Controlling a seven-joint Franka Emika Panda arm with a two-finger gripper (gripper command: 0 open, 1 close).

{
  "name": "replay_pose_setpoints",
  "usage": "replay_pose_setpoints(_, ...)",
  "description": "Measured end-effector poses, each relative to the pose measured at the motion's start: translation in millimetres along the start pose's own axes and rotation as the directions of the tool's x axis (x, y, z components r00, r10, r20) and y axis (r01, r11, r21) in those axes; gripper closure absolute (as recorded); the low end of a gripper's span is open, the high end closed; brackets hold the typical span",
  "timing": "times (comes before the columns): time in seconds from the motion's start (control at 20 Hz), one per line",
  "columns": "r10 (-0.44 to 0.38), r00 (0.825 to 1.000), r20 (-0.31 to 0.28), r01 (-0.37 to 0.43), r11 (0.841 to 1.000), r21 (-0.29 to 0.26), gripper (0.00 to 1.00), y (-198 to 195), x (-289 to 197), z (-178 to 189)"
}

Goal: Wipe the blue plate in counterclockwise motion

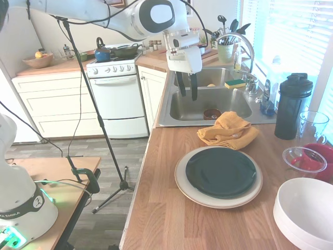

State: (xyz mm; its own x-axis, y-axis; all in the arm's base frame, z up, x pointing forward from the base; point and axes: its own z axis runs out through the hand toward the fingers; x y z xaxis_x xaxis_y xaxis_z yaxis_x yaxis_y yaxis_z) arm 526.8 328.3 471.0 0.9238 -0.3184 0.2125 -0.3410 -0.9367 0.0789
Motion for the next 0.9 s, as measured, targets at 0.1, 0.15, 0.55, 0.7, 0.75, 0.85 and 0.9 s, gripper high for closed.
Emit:
replay_pose_setpoints(0.1,-0.007,1.000,0.002,0.007,1.000,-0.008,0.00,-11.0,3.0,10.4)
replay_pose_setpoints(0.15,-0.011,1.000,0.004,0.011,1.000,-0.013,0.00,-16.8,3.7,15.6)
replay_pose_setpoints(0.55,-0.014,1.000,0.006,0.014,0.997,-0.074,0.00,-52.6,5.8,56.6)
replay_pose_setpoints(0.7,-0.011,1.000,0.010,0.012,0.995,-0.102,0.00,-63.2,8.8,81.1)
replay_pose_setpoints(0.75,-0.008,1.000,0.011,0.010,0.994,-0.110,0.00,-66.4,9.8,87.3)
replay_pose_setpoints(0.85,0.003,1.000,0.002,-0.003,0.992,-0.125,0.00,-72.0,12.6,97.4)
replay_pose_setpoints(0.9,0.011,1.000,-0.007,-0.012,0.991,-0.131,0.00,-74.3,14.0,101.1)
